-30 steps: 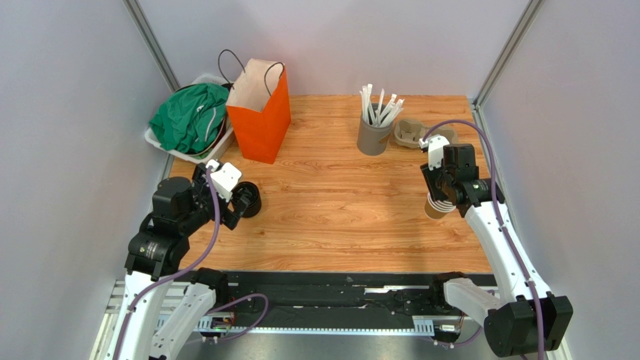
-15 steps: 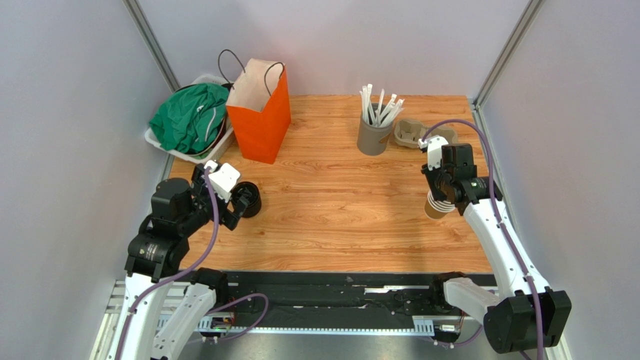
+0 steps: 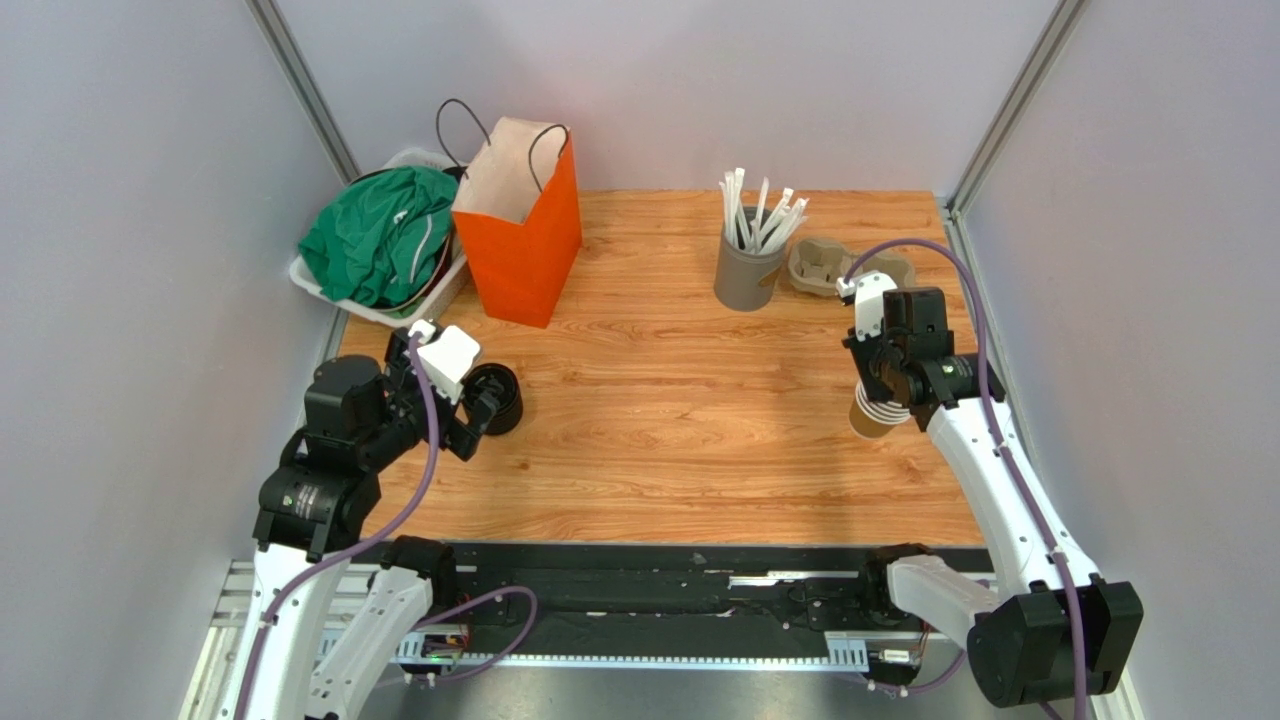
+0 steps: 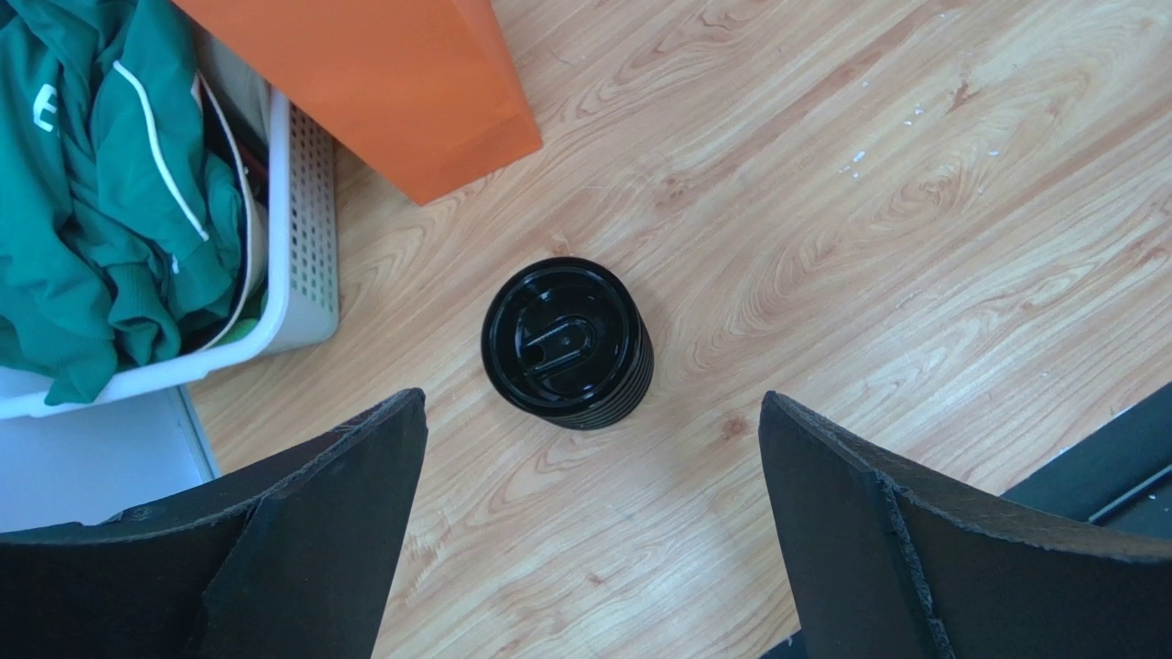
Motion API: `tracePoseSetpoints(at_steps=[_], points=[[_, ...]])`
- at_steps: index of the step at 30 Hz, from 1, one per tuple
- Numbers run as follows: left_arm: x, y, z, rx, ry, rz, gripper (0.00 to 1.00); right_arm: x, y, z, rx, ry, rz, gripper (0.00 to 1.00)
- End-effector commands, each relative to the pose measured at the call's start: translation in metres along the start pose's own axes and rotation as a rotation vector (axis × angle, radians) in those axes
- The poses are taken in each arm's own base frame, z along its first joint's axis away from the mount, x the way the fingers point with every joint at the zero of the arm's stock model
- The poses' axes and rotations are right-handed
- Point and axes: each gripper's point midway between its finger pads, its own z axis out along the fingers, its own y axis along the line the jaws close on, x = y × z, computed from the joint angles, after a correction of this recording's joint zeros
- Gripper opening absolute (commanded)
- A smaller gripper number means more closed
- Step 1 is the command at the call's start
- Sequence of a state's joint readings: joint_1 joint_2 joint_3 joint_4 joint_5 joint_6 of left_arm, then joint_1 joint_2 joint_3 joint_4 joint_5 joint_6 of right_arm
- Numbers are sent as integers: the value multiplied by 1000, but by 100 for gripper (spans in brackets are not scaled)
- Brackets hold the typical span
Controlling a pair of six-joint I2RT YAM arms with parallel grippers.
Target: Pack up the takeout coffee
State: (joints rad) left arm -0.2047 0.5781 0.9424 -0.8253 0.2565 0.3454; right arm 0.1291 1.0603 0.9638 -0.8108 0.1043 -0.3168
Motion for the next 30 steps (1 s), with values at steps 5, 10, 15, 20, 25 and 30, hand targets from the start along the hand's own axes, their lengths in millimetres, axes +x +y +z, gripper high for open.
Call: tracePoseSetpoints(at_steps=[5,10,15,20,25,30], points=[[-9,1,3,4,-34,-15,99,-25,-12,-16,47,-104,40,7],[-8,3,4,1,-27,-16,99,-36,-20,-29,81,-156,42,6],[-8,3,4,-2,-30,-15,99,-45,-26,-41,99,-176,31,2],[-7,3,5,-2,-26,-19,99,-65,-37,-69,124,-237,-5,3],[-8,4,5,-5,-26,-20,99,-84,-43,-99,150,-277,-52,3],[-9,5,5,-7,-22,-23,99,-106,-22,-122,97,-326,-131,4]])
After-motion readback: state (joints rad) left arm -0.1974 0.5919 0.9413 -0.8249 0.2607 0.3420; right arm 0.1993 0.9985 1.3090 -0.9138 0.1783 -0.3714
